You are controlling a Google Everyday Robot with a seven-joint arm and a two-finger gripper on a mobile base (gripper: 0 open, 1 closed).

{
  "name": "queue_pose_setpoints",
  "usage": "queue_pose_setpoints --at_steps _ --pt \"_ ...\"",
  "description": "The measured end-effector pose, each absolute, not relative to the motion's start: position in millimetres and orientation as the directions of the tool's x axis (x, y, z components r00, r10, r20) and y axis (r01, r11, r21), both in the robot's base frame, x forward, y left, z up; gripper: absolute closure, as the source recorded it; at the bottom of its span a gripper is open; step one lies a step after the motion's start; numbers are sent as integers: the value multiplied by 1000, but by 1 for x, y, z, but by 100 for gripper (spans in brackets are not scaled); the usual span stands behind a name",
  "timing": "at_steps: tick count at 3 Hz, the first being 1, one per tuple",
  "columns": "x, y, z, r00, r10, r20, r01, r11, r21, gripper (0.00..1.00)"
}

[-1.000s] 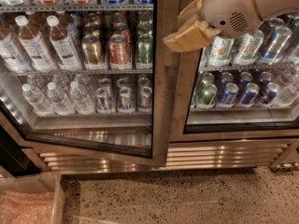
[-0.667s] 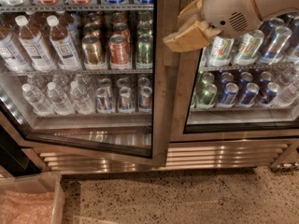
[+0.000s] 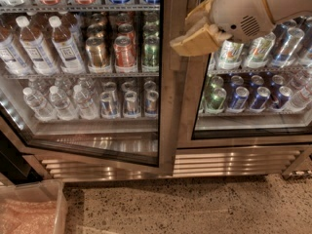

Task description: Open left fridge door

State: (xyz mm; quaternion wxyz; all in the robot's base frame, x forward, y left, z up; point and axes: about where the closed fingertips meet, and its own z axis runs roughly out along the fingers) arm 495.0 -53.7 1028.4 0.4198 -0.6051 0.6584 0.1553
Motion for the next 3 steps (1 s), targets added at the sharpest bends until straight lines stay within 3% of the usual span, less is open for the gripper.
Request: queue_pose_setpoints --at_steps 2,3 --pt "463 -60 1027 60 -665 -744 -935 224 -276 49" --pt "419 -74 1027 -10 -665 -747 -940 262 -220 31"
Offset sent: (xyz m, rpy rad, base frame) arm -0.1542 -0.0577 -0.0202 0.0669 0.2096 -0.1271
